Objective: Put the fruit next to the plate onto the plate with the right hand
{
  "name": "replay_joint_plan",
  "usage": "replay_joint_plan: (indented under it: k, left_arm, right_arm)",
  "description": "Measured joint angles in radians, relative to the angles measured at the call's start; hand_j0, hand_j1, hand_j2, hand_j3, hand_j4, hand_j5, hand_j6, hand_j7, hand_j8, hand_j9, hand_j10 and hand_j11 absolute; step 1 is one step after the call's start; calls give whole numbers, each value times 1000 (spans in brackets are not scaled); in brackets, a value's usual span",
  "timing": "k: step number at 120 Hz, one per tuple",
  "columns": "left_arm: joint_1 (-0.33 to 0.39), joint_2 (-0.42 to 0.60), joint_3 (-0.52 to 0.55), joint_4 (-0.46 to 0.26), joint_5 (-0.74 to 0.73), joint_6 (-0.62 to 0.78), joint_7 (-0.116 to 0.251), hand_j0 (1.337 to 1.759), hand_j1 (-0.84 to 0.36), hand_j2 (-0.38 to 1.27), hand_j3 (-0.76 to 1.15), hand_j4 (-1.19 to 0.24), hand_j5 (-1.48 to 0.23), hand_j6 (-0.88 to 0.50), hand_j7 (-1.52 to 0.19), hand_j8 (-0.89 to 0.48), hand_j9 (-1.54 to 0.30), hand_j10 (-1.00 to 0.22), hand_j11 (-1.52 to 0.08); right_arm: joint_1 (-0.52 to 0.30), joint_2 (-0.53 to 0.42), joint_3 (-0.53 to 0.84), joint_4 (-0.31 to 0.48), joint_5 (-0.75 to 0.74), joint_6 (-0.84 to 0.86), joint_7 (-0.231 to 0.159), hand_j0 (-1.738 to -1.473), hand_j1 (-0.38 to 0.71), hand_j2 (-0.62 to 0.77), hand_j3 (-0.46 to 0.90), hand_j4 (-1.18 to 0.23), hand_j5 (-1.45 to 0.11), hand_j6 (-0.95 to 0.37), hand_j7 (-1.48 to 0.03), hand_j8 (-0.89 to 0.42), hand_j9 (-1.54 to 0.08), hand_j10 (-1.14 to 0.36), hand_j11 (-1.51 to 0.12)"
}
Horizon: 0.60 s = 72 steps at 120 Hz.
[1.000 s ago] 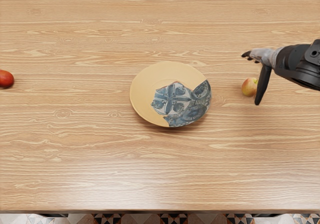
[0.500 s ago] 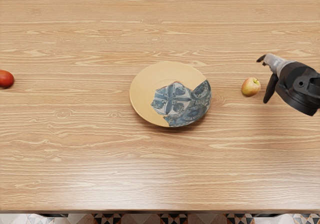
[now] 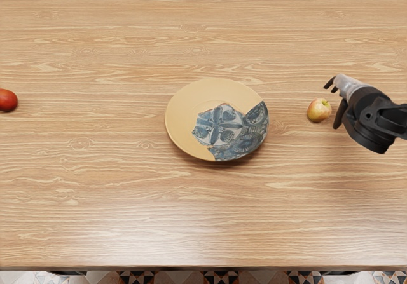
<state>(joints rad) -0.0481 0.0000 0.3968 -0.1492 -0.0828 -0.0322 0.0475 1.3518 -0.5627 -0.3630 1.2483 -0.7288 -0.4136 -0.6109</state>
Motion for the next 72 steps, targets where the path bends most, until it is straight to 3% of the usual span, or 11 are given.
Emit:
replay_joint_plan:
  k: [72]
  left_arm:
    - [-10,0,-1,0,0,0,0,1658,71,46,0,-232,-301,-232,-301,-232,-301,-232,-301]
  right_arm:
    - [-41,92,5,-136,-2,0,0,-1658,-27,-52,0,-272,-351,-273,-350,-272,-351,-271,-350]
